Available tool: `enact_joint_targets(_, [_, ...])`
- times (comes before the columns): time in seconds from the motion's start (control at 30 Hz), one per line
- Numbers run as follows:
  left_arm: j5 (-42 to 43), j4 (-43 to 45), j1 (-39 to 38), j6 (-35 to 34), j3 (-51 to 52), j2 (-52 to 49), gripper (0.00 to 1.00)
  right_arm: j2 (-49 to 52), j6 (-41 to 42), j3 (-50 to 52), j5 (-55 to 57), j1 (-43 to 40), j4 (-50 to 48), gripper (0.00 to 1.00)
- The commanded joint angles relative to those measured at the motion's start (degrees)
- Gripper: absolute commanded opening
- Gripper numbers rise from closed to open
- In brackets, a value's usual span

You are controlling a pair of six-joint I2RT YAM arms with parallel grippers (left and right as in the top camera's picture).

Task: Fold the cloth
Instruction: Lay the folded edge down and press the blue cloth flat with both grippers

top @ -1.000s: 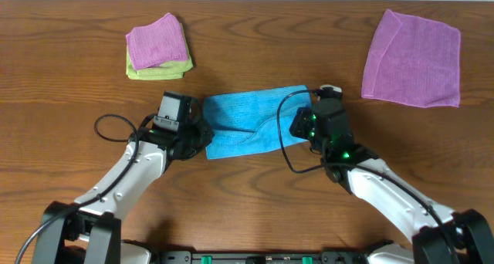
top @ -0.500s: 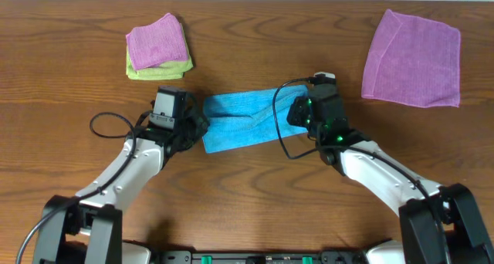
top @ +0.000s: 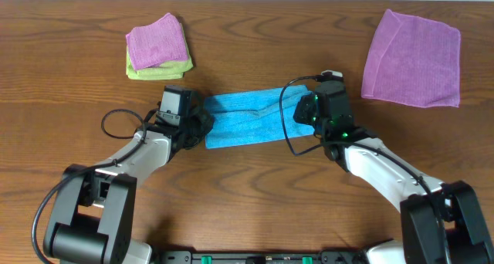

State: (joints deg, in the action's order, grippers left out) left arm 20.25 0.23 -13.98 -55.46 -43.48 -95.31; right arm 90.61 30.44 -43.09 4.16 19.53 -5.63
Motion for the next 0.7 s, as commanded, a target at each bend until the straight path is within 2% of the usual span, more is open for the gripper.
enact_joint_targets(0.0, [0.24, 0.11, 0.24, -0.24, -1.92, -0.26, 0.09, 0.96, -1.36, -1.11, 0.55, -0.37, -0.04, 0.01])
enact_joint_targets(0.23, [-1.22, 0.09, 0.24, -0.26, -2.01, -0.26, 0.10, 2.05, -1.36, -1.11, 0.26, -0.37, -1.95, 0.01])
enact_joint_targets(0.47, [-3.41, 0.42, 0.24, -0.24, -2.01, -0.26, 0.17, 2.34, -1.38, -1.11, 0.13, -0.37, -2.49, 0.01])
enact_joint_targets(0.5, [-3.98, 0.66, 0.24, -0.20, -2.01, -0.26, 0.23, 2.34, -1.38, -1.11, 0.15, -0.37, -2.51, 0.01])
enact_joint_targets(0.57, [-4.85, 1.53, 0.24, -0.26, -2.01, -0.26, 0.46, 2.34, -1.38, -1.11, 0.13, -0.37, -2.60, 0.01])
enact_joint_targets(0.6, [-5.75, 1.79, 0.24, -0.28, -2.01, -0.26, 0.61, 2.34, -1.36, -1.11, 0.15, -0.37, -2.71, 0.01])
enact_joint_targets(0.63, [-6.45, 2.10, 0.24, -0.28, -2.01, -0.26, 0.85, 2.34, -1.36, -1.11, 0.15, -0.37, -2.78, 0.01])
enact_joint_targets(0.67, [-6.69, 2.58, 0.24, -0.28, -2.01, -0.26, 0.95, 2.34, -1.36, -1.11, 0.13, -0.37, -2.80, 0.02])
